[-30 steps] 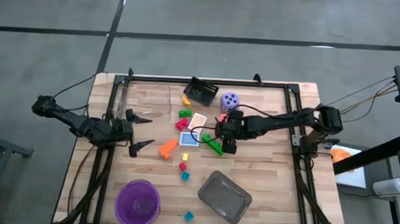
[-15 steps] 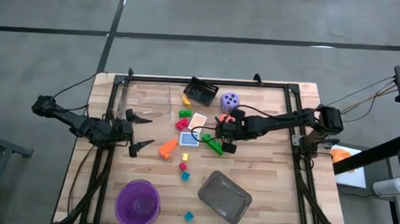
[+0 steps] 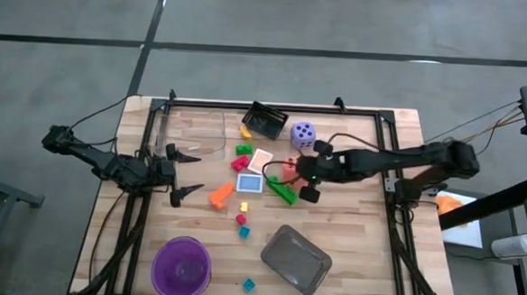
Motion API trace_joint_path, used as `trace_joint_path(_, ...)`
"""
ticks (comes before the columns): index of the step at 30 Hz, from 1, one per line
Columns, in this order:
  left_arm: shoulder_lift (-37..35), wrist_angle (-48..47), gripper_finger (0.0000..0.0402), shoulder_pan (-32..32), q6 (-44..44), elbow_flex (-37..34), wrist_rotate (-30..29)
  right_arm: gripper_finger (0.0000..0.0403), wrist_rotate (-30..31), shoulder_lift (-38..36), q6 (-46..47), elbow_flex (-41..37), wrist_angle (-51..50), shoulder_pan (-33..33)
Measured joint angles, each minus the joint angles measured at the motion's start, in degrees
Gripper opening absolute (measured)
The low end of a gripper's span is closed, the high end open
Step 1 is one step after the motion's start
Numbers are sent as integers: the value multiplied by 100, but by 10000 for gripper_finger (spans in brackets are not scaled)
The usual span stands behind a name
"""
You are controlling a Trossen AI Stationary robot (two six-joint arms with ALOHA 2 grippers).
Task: Pick & Place Toys
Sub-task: Put the orange die into the gray bin
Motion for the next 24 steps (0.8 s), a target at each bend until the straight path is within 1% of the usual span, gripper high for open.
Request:
trace_joint_path(5, -2, 0, 398, 0, -14, -5, 0, 16, -11, -693, -14, -273, 502, 69)
trace_joint_path(10, 0, 0, 398, 0, -79, -28, 2, 17, -444, -1222, -18, -763, 1174, 67)
trace_joint_path(17, 0, -46, 398, 2, -175, -28, 20, 22, -640, -1584, 22, -877, 1167, 63)
trace_joint_path(18, 0, -62, 398, 2, -192, -28, 20, 29, -673, -1606, 21, -854, 1137, 66)
trace_joint_path(20, 0, -113, 398, 2, -210, -28, 20, 56, -684, -1615, 18, -795, 1033, 67)
trace_joint_path(22, 0, -141, 398, 2, -210, -28, 20, 99, -679, -1549, 21, -728, 825, 65)
trace_joint_path(24, 0, -153, 398, 2, -209, -28, 20, 153, -676, -1437, 22, -653, 714, 63)
